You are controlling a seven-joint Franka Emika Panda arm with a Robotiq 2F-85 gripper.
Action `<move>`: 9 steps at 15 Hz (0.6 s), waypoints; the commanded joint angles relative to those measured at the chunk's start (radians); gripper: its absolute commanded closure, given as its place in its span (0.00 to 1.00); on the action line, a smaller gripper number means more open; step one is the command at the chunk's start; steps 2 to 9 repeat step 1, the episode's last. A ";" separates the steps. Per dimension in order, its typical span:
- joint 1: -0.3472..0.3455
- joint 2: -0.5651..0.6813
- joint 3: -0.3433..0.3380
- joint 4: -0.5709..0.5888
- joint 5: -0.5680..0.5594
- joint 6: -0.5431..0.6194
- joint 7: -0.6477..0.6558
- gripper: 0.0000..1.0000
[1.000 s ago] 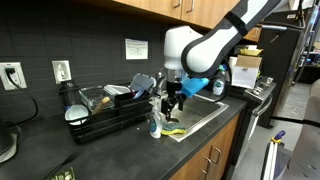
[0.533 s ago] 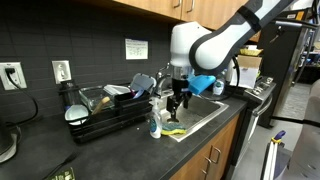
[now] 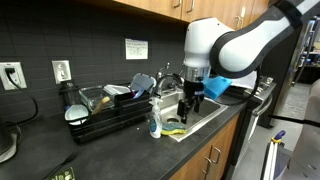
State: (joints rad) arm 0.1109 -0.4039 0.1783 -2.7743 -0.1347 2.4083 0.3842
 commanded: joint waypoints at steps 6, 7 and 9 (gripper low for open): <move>0.016 -0.079 0.055 -0.010 0.048 -0.057 0.048 0.00; 0.016 -0.079 0.055 -0.010 0.048 -0.057 0.048 0.00; 0.016 -0.079 0.055 -0.010 0.048 -0.057 0.048 0.00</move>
